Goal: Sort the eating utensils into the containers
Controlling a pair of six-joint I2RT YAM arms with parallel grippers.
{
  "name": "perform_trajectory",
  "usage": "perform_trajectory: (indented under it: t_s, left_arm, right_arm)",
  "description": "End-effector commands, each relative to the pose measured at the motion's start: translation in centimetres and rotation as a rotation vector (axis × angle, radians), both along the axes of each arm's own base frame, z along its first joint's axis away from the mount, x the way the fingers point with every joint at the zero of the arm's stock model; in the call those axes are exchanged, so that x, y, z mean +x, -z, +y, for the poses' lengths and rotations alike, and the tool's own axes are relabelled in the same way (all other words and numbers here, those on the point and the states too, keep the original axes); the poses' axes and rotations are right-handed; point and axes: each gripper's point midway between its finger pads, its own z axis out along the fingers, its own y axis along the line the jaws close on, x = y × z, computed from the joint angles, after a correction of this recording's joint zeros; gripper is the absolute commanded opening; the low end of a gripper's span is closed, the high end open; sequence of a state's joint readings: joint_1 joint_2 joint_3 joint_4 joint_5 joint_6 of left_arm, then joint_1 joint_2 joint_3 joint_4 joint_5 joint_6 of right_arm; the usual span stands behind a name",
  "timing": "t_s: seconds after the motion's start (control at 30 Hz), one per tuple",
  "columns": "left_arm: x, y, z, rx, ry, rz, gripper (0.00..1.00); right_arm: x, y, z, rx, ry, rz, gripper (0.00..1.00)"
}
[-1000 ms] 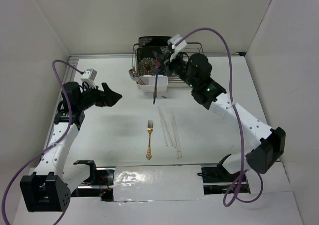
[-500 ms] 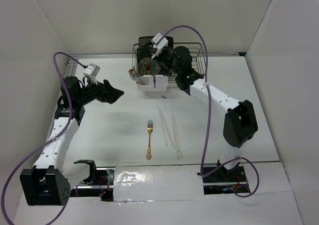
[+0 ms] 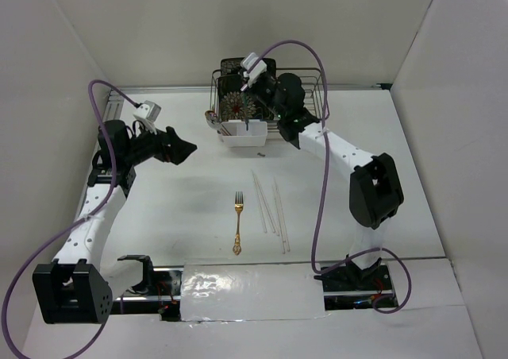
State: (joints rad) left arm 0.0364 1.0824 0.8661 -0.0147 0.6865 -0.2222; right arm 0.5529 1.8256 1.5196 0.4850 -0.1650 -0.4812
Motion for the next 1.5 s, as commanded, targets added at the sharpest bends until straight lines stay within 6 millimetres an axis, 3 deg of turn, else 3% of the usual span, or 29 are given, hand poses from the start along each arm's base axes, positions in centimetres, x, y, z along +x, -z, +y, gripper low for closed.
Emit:
perform_trajectory:
  t_s: [0.0, 0.37, 0.43, 0.57, 0.87, 0.97, 1.1, 1.17, 1.27, 1.47]
  left_arm:
    - [0.7, -2.3, 0.0, 0.027, 0.016, -0.1, 1.0]
    - [1.2, -2.5, 0.3, 0.046, -0.006, -0.148, 1.0]
    - [1.2, -2.6, 0.4, 0.045, -0.009, -0.154, 1.0]
    - [1.1, -2.6, 0.6, 0.047, -0.018, -0.156, 1.0]
    - [0.5, -2.2, 0.5, 0.04, -0.018, -0.155, 1.0]
    - [0.4, -2.1, 0.4, 0.041, -0.017, -0.156, 1.0]
    - [0.3, -2.3, 0.4, 0.036, -0.018, -0.158, 1.0]
    - [0.2, -2.3, 0.5, 0.037, -0.019, -0.159, 1.0]
    - [0.0, -2.2, 0.3, 0.036, -0.015, -0.155, 1.0]
    - [-0.2, -2.2, 0.3, 0.031, -0.018, -0.159, 1.0]
  right_arm:
    - [-0.1, -2.5, -0.2, 0.035, -0.007, -0.116, 0.0]
    - [-0.1, 2.2, -0.5, 0.0, 0.037, -0.11, 0.0]
    - [-0.1, 1.9, -0.6, 0.008, 0.038, -0.119, 0.0]
    - [-1.0, 3.7, 0.9, -0.032, -0.014, -0.066, 0.0]
    - [-2.5, 7.0, 1.5, -0.084, -0.018, 0.01, 0.01]
    - [-2.9, 8.3, 1.6, -0.098, -0.014, 0.049, 0.06]
    - [-3.1, 9.2, 1.8, -0.113, -0.012, 0.081, 0.22]
    - [-3.0, 9.2, 1.9, -0.117, -0.013, 0.097, 0.33]
    - [-3.3, 9.3, 2.1, -0.121, -0.02, 0.104, 0.38]
    - [-4.2, 8.6, 2.3, -0.121, -0.026, 0.13, 0.6]
